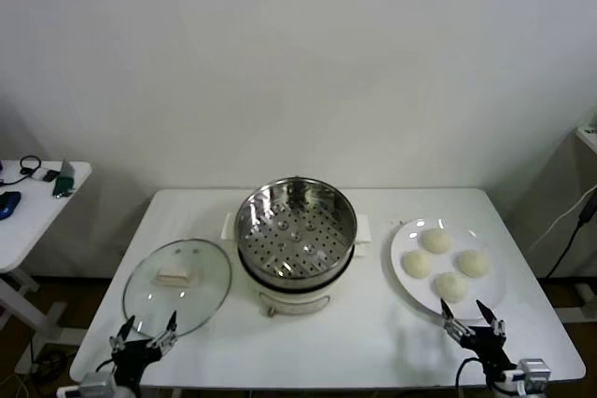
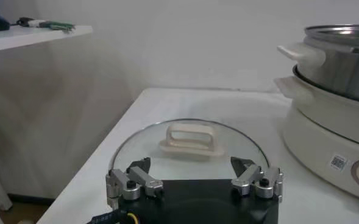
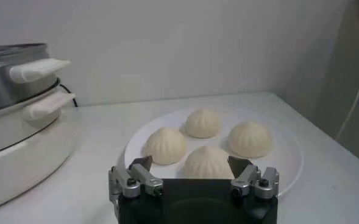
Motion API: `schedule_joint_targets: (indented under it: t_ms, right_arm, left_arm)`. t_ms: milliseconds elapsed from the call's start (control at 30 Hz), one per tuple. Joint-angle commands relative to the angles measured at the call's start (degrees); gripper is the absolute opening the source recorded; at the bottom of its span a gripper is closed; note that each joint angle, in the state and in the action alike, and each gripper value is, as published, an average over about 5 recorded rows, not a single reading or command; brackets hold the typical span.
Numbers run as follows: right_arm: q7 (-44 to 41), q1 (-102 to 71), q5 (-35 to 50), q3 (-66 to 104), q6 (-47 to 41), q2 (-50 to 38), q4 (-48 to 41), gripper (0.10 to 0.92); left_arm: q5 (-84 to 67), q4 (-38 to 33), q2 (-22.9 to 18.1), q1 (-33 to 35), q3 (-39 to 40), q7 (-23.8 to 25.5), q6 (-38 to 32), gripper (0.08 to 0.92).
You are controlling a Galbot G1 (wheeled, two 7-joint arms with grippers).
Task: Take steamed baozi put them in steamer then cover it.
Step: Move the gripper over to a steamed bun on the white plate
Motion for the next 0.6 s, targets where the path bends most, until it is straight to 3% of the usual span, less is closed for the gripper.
schedule_joint_targets:
  t_ms: [33,200,367,467,600]
  right_arm:
    - [-0.67,15.80,-0.89,-0.94,-9.60,-7.95,-2.33,0.823]
    - [-8.49,34.37,-5.11,-12.04,-13.88,-19.98,-11.79,0.823]
    - [-22.03,57.07,-13.47,-35.88,-13.48,-31.00,-22.34,0.823]
    - [-32.81,71.60,-19.16,-51.94,-9.49,-34.68,-28.45,0.823]
    - [-48.82,92.14,-28.85,-72.09,2.18,-35.00,-38.50,0.823]
  left_arm:
    - [-0.13,-0.16,0.27,-0.06,0.26,0.06,0.20,0.823]
    - [-0.14,-0.18,0.37,-0.07,0.60,0.07,0.02,0.823]
    - [-0.25,-0.17,0.50,0.10,0.67,0.15,-0.37,0.823]
    - [-0.44,-0.11,0.39,0.16,0.58,0.19,-0.56,0.823]
    - [-0.63,0.08,0.23,0.06,0.49,0.26,-0.78,0.823]
